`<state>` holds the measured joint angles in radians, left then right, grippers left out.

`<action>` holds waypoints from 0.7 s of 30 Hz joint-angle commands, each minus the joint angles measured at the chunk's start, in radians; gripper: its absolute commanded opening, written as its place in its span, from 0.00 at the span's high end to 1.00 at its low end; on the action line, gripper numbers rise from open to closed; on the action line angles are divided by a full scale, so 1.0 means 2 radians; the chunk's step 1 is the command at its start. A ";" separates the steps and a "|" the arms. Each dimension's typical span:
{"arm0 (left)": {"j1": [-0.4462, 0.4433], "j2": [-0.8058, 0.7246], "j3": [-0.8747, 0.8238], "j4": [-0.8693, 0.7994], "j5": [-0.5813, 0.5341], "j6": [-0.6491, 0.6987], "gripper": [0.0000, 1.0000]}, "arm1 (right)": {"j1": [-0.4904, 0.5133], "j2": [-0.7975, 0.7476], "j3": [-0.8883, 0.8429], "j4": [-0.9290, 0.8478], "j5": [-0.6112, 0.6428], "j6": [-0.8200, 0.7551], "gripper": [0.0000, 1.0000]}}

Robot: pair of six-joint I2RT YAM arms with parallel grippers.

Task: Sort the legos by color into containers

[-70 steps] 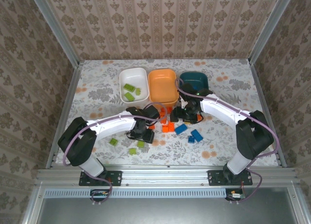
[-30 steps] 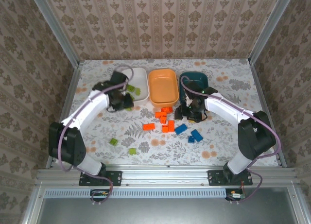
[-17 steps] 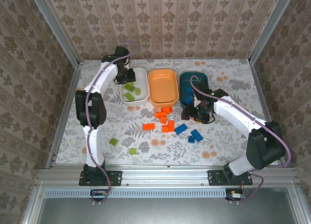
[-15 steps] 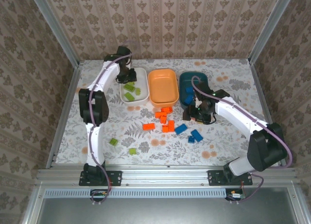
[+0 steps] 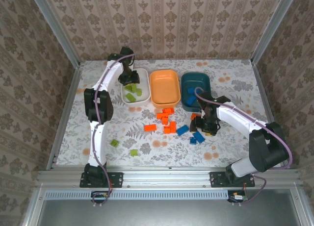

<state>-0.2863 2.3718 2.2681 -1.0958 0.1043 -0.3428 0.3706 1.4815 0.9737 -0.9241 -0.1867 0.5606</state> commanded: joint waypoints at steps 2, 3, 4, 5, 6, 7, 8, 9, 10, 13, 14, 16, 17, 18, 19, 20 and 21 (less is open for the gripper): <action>0.002 -0.056 -0.032 -0.009 -0.009 0.009 0.46 | 0.013 0.005 -0.005 -0.009 -0.008 0.015 0.35; 0.001 -0.066 -0.042 -0.007 -0.010 0.009 0.44 | 0.019 0.006 -0.005 -0.009 -0.010 0.016 0.37; 0.001 -0.074 -0.050 -0.004 -0.011 0.009 0.42 | 0.025 0.008 -0.003 -0.010 -0.011 0.017 0.38; 0.001 -0.084 -0.059 -0.002 -0.011 0.009 0.42 | 0.030 0.010 0.000 -0.010 -0.014 0.017 0.39; 0.002 -0.093 -0.069 0.000 -0.010 0.009 0.41 | 0.035 0.012 0.001 -0.011 -0.019 0.017 0.39; 0.002 -0.101 -0.078 0.002 -0.010 0.008 0.41 | 0.038 0.016 0.002 -0.010 -0.025 0.016 0.40; 0.001 -0.112 -0.089 0.006 -0.009 0.008 0.40 | 0.043 0.020 0.003 -0.011 -0.030 0.016 0.40; 0.001 -0.123 -0.100 0.010 -0.008 0.006 0.40 | 0.048 0.023 0.003 -0.011 -0.033 0.016 0.41; 0.001 -0.133 -0.110 0.014 -0.008 0.006 0.40 | 0.052 0.025 0.003 -0.012 -0.035 0.017 0.41; 0.000 -0.160 -0.138 0.022 -0.006 0.002 0.40 | 0.059 0.034 0.000 -0.010 -0.042 0.019 0.42; -0.001 -0.169 -0.148 0.024 -0.008 0.001 0.39 | 0.059 0.038 -0.002 -0.007 -0.045 0.020 0.43; -0.003 -0.189 -0.173 0.034 -0.013 -0.003 0.39 | 0.061 0.045 -0.004 0.000 -0.053 0.020 0.44; -0.004 -0.203 -0.188 0.042 -0.015 -0.006 0.39 | 0.063 0.051 -0.004 0.002 -0.056 0.020 0.44; -0.005 -0.215 -0.200 0.048 -0.015 -0.009 0.39 | 0.064 0.056 -0.003 0.002 -0.057 0.021 0.45; -0.004 -0.224 -0.211 0.051 -0.015 -0.011 0.39 | 0.064 0.062 -0.003 0.001 -0.058 0.021 0.46; -0.004 -0.233 -0.220 0.053 -0.015 -0.013 0.38 | 0.064 0.067 -0.003 0.000 -0.056 0.022 0.46; -0.004 -0.242 -0.230 0.054 -0.015 -0.015 0.38 | 0.064 0.071 -0.003 -0.002 -0.054 0.022 0.46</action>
<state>-0.2882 1.9427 1.8511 -1.0107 0.0891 -0.3470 0.4938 1.5974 0.9710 -0.9165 -0.2745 0.5835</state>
